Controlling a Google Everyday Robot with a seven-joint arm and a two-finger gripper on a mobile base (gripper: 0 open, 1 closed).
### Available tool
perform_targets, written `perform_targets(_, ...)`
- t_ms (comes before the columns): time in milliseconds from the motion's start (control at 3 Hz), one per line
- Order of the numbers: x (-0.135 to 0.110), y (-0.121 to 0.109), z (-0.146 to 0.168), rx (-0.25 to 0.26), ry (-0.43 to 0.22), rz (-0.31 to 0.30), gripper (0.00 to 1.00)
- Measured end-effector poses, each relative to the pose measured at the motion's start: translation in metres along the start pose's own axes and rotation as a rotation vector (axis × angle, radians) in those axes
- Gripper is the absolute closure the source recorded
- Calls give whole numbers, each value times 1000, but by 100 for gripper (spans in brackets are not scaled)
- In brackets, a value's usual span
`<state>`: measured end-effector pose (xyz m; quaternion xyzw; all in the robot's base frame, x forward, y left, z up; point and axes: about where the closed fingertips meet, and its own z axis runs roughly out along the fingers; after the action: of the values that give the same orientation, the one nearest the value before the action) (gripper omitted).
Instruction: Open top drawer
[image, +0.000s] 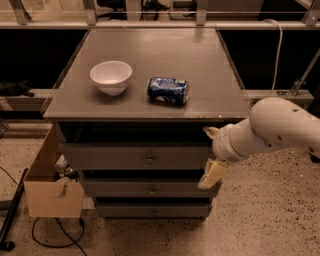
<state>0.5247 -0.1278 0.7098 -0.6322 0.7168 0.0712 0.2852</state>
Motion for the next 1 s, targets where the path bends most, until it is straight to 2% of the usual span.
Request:
perform_targets(333, -5, -8, 18, -29, 19, -25, 0)
perform_targets(667, 8, -1, 20, -26, 15, 24, 0)
perform_targets(1000, 12, -2, 29, -32, 28, 31, 0)
